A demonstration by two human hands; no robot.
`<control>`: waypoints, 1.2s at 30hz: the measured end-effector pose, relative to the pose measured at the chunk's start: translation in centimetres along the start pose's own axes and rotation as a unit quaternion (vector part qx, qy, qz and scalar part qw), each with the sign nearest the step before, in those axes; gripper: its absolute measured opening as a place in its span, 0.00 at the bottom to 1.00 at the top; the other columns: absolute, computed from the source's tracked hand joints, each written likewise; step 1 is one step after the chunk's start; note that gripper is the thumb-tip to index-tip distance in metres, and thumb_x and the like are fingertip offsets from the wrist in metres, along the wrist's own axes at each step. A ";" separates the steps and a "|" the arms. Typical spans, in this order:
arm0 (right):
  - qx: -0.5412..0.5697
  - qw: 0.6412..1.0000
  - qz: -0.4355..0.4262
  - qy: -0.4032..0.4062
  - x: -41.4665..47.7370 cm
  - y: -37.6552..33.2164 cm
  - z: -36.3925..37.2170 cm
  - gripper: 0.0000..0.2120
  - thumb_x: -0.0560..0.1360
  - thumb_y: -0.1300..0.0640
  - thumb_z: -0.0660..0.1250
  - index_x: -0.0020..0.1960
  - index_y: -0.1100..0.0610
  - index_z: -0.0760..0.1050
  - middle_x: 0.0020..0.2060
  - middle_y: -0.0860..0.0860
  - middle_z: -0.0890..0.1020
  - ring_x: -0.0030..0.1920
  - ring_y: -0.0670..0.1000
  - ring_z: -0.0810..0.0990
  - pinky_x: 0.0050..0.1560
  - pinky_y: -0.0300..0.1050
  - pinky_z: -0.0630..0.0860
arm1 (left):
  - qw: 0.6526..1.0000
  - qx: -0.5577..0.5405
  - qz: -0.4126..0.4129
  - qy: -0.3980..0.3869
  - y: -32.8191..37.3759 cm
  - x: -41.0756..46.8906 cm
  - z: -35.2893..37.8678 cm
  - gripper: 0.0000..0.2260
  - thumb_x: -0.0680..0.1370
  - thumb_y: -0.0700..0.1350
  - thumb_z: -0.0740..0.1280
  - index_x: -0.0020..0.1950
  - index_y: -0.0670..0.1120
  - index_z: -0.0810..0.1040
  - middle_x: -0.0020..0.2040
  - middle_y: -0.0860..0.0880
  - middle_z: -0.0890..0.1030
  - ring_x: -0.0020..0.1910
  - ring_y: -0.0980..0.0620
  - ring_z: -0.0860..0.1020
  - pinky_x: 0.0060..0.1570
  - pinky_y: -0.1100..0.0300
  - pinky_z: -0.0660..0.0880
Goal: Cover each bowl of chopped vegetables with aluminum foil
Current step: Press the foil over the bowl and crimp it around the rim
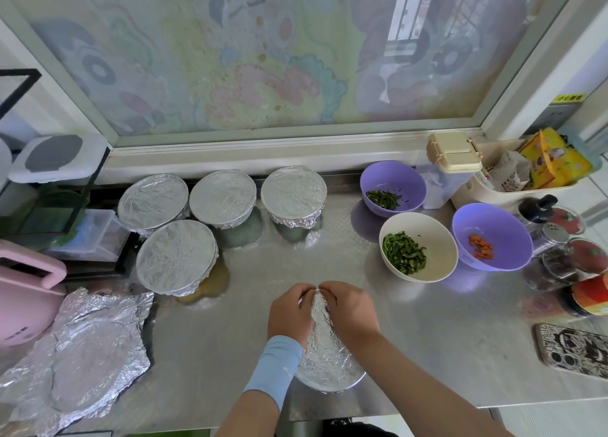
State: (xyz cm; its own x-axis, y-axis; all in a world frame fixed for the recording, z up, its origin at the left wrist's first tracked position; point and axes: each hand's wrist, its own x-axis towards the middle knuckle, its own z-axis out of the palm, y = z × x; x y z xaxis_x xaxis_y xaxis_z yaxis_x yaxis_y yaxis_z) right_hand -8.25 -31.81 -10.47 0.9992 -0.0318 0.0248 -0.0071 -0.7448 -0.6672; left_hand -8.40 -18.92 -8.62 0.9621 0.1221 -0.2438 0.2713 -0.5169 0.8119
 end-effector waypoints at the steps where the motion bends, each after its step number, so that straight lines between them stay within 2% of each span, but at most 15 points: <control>1: 0.016 1.000 0.004 0.005 0.0 0.0 0.0 0.06 0.77 0.58 0.67 0.47 0.54 0.83 0.39 0.49 0.84 0.39 0.50 0.81 0.40 0.44 0.77 | 1.000 0.007 0.000 0.006 -0.1 0.0 0.1 0.06 0.79 0.45 0.66 0.49 0.51 0.82 0.41 0.59 0.82 0.42 0.60 0.79 0.40 0.76 0.69; 3: 0.033 0.999 0.004 0.006 0.1 0.2 0.0 0.05 0.77 0.58 0.68 0.48 0.54 0.84 0.40 0.48 0.85 0.40 0.49 0.82 0.42 0.42 0.77 | 0.999 0.032 0.000 0.013 -0.3 0.0 0.3 0.07 0.80 0.46 0.64 0.49 0.51 0.82 0.41 0.57 0.82 0.41 0.58 0.78 0.40 0.73 0.69; 5: 0.040 0.999 0.000 -0.001 0.2 0.3 0.0 0.05 0.77 0.58 0.68 0.47 0.53 0.84 0.40 0.48 0.85 0.41 0.49 0.82 0.42 0.43 0.78 | 0.998 0.053 -0.003 0.024 -0.2 -0.2 0.5 0.08 0.81 0.47 0.62 0.50 0.51 0.81 0.42 0.55 0.82 0.42 0.56 0.79 0.42 0.66 0.71; 8: 0.042 0.998 -0.008 -0.047 0.8 0.3 -0.3 0.06 0.77 0.57 0.67 0.49 0.53 0.83 0.43 0.47 0.85 0.44 0.48 0.82 0.46 0.43 0.77 | 0.998 0.050 -0.018 0.044 -0.2 -0.8 0.8 0.09 0.82 0.46 0.61 0.52 0.50 0.81 0.45 0.54 0.83 0.44 0.53 0.79 0.45 0.60 0.74; 11: 0.020 0.997 -0.009 -0.080 1.2 0.4 -0.8 0.08 0.79 0.55 0.65 0.54 0.53 0.83 0.48 0.48 0.85 0.49 0.48 0.81 0.50 0.40 0.74 | 0.994 0.098 -0.003 0.050 -0.2 -0.8 0.6 0.09 0.81 0.46 0.60 0.54 0.51 0.80 0.48 0.53 0.82 0.49 0.51 0.79 0.48 0.59 0.74; 14: -0.015 0.997 -0.010 -0.071 1.0 0.9 -1.3 0.09 0.80 0.53 0.63 0.53 0.51 0.82 0.46 0.47 0.85 0.46 0.50 0.81 0.47 0.44 0.75 | 0.990 0.128 0.056 0.018 -0.1 -0.2 0.5 0.11 0.82 0.46 0.60 0.59 0.50 0.80 0.54 0.54 0.82 0.55 0.52 0.78 0.54 0.62 0.72; 17: 0.008 0.997 -0.003 -0.073 0.8 1.0 -1.5 0.08 0.80 0.53 0.64 0.51 0.50 0.83 0.42 0.46 0.85 0.42 0.48 0.81 0.43 0.42 0.75 | 0.984 0.150 0.090 -0.014 -0.1 -0.1 0.8 0.11 0.83 0.48 0.58 0.56 0.50 0.80 0.50 0.54 0.82 0.50 0.52 0.78 0.49 0.62 0.72; 22: 0.032 0.998 -0.009 -0.054 0.9 1.0 -1.3 0.06 0.78 0.56 0.67 0.48 0.52 0.84 0.39 0.46 0.85 0.38 0.45 0.79 0.39 0.29 0.68 | 0.986 0.151 0.066 0.003 -0.2 -0.1 0.9 0.11 0.83 0.49 0.57 0.51 0.50 0.79 0.43 0.54 0.80 0.40 0.54 0.74 0.40 0.63 0.69; 23: 0.033 0.998 -0.008 -0.060 0.9 1.0 -1.3 0.06 0.78 0.56 0.68 0.48 0.52 0.84 0.38 0.47 0.85 0.37 0.45 0.79 0.39 0.29 0.68 | 0.986 0.153 0.061 0.005 -0.1 -0.2 0.9 0.11 0.83 0.49 0.57 0.51 0.50 0.78 0.42 0.54 0.79 0.39 0.54 0.74 0.40 0.62 0.69; 25: 0.035 0.996 -0.010 -0.085 1.3 0.9 -1.4 0.06 0.78 0.56 0.67 0.49 0.53 0.84 0.40 0.48 0.85 0.40 0.46 0.80 0.42 0.35 0.72 | 0.988 0.144 0.044 0.017 0.1 -0.5 1.1 0.10 0.83 0.48 0.57 0.51 0.50 0.78 0.41 0.54 0.78 0.39 0.54 0.74 0.40 0.62 0.68; 27: 0.011 0.993 -0.023 -0.118 1.8 0.7 -1.5 0.08 0.79 0.56 0.66 0.54 0.53 0.83 0.47 0.49 0.85 0.47 0.49 0.81 0.50 0.41 0.75 | 0.991 0.130 0.013 0.034 0.1 -0.8 1.0 0.10 0.83 0.47 0.57 0.53 0.50 0.78 0.43 0.54 0.78 0.41 0.53 0.75 0.41 0.62 0.67; 29: -0.016 0.992 -0.030 -0.123 2.2 0.6 -1.6 0.11 0.80 0.56 0.64 0.59 0.54 0.81 0.53 0.49 0.84 0.54 0.50 0.80 0.57 0.40 0.73 | 0.989 0.136 -0.007 0.049 0.0 -0.9 0.6 0.11 0.83 0.46 0.57 0.55 0.50 0.79 0.47 0.53 0.80 0.47 0.50 0.78 0.44 0.61 0.69; 32: -0.062 0.990 -0.044 -0.115 2.3 0.8 -1.8 0.11 0.79 0.57 0.63 0.59 0.52 0.80 0.52 0.48 0.84 0.53 0.51 0.81 0.55 0.42 0.74 | 0.984 0.164 0.047 0.047 0.0 -0.8 0.4 0.13 0.81 0.41 0.59 0.64 0.47 0.78 0.60 0.51 0.80 0.62 0.48 0.76 0.59 0.58 0.72; 34: -0.110 0.983 -0.068 -0.127 2.1 0.8 -1.8 0.15 0.76 0.61 0.64 0.60 0.50 0.79 0.52 0.49 0.83 0.52 0.53 0.81 0.52 0.43 0.74 | 0.978 0.174 0.111 0.033 0.3 -0.5 0.9 0.15 0.78 0.35 0.63 0.63 0.44 0.79 0.60 0.47 0.80 0.62 0.46 0.77 0.60 0.56 0.73; 36: -0.122 0.982 -0.077 -0.125 1.9 0.6 -1.9 0.17 0.73 0.63 0.64 0.59 0.51 0.79 0.50 0.50 0.84 0.49 0.54 0.81 0.49 0.43 0.73 | 0.977 0.178 0.120 0.014 0.6 -0.4 1.3 0.14 0.79 0.36 0.63 0.62 0.44 0.79 0.58 0.46 0.81 0.60 0.45 0.78 0.58 0.55 0.73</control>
State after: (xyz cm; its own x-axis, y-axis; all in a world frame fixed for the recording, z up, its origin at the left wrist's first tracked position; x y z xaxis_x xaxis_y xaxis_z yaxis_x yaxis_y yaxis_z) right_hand -6.47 -33.55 -9.45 0.9674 0.2355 -0.0929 0.1656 -0.8662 -0.4715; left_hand -8.63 -20.41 -8.78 0.9986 -0.0188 -0.0499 0.0154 -0.7942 0.6075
